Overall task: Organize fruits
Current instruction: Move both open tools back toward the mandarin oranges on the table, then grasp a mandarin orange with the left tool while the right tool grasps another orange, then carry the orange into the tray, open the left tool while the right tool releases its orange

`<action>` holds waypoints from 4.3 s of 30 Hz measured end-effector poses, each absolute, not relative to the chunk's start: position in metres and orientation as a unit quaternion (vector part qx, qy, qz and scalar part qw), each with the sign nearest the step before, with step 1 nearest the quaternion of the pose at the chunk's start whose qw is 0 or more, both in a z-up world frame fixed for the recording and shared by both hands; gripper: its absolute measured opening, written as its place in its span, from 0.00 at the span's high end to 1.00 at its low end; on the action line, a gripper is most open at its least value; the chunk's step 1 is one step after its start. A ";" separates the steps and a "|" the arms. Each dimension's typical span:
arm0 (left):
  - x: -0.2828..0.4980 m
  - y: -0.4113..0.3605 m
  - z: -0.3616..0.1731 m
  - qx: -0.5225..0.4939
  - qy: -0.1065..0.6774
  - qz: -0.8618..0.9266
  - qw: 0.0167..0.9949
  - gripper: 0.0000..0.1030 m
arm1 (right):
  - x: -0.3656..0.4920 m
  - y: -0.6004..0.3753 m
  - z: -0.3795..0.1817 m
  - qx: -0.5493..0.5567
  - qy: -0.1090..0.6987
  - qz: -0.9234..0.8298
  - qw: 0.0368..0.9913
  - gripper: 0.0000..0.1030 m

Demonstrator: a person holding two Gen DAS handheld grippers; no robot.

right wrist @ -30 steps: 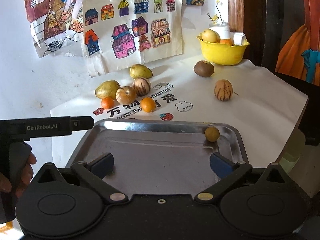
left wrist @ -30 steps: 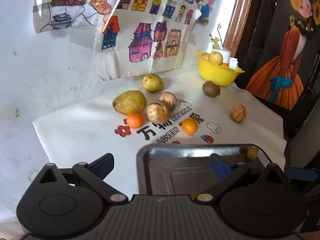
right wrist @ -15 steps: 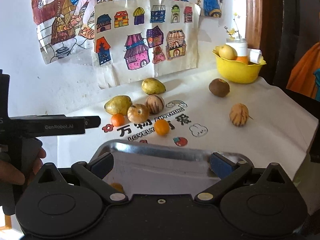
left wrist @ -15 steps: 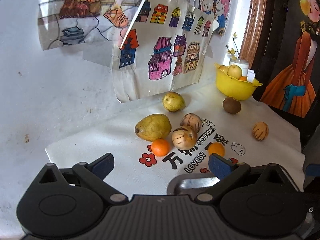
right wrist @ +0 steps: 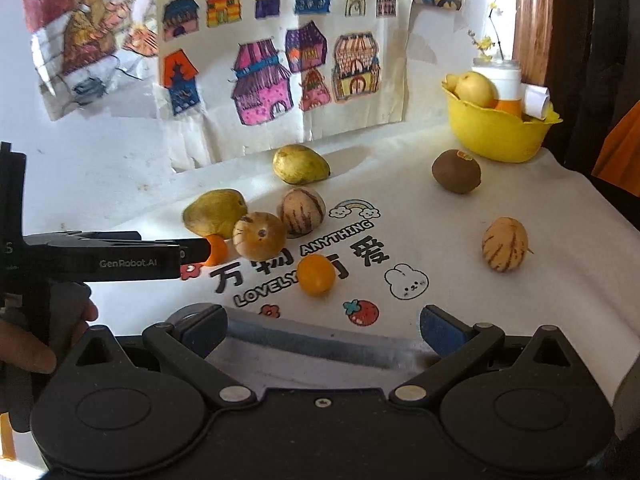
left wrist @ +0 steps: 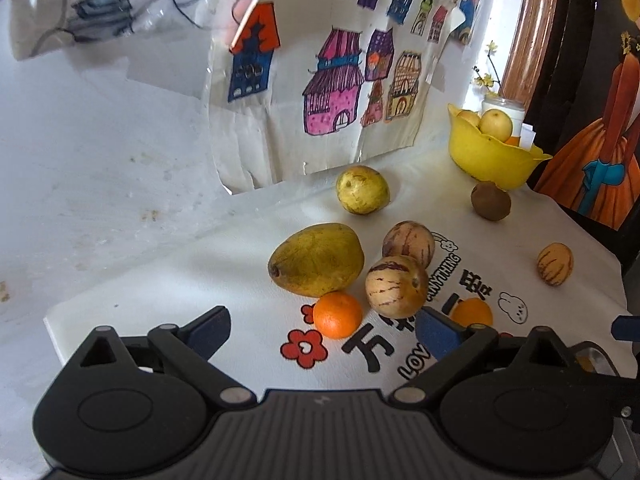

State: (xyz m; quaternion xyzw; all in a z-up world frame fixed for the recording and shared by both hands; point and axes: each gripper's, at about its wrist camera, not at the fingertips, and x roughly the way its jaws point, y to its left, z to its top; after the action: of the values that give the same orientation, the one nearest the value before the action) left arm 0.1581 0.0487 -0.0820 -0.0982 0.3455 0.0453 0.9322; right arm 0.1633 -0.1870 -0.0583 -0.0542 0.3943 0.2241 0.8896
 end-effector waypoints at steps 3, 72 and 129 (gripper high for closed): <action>0.166 0.049 -0.089 -0.097 0.350 0.042 0.931 0.04 | 0.178 -0.182 -0.068 -0.054 0.405 0.227 0.884 0.01; 0.141 0.048 -0.064 -0.088 0.322 0.010 0.942 0.67 | 0.191 -0.169 -0.052 -0.052 0.390 0.268 0.880 0.67; 0.060 -0.068 -0.047 -0.039 0.332 -0.095 0.938 0.67 | 0.049 -0.276 -0.027 0.004 0.371 0.190 0.909 0.67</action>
State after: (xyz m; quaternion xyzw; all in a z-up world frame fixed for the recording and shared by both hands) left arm 0.0599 -0.0678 -0.0469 -0.0385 0.3322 -0.0946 0.9377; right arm 0.0486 -0.2758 -0.0267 0.0039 0.3709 0.1897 0.9091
